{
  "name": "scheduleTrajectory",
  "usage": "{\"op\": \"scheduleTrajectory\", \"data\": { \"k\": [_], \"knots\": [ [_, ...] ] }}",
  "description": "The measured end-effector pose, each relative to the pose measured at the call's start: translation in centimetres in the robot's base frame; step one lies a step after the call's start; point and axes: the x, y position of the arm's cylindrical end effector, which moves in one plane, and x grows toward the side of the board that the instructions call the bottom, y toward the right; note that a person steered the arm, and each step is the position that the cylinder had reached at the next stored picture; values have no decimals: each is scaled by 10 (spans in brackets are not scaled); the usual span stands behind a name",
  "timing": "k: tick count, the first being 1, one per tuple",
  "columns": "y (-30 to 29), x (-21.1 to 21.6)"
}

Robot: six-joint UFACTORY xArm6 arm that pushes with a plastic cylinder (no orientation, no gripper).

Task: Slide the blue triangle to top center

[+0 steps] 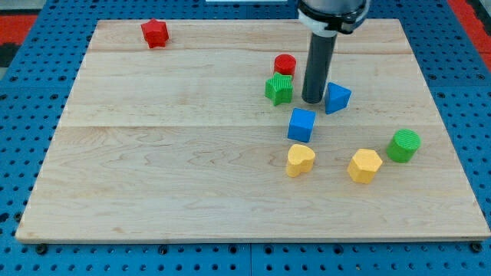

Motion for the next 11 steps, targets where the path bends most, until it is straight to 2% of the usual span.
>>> {"op": "scheduleTrajectory", "data": {
  "k": [2,3,4,5,6,7,10,11],
  "knots": [
    [21,40],
    [71,19],
    [102,-21],
    [76,-44],
    [17,-36],
    [-23,-74],
    [-72,-116],
    [-96,-148]
  ]
}}
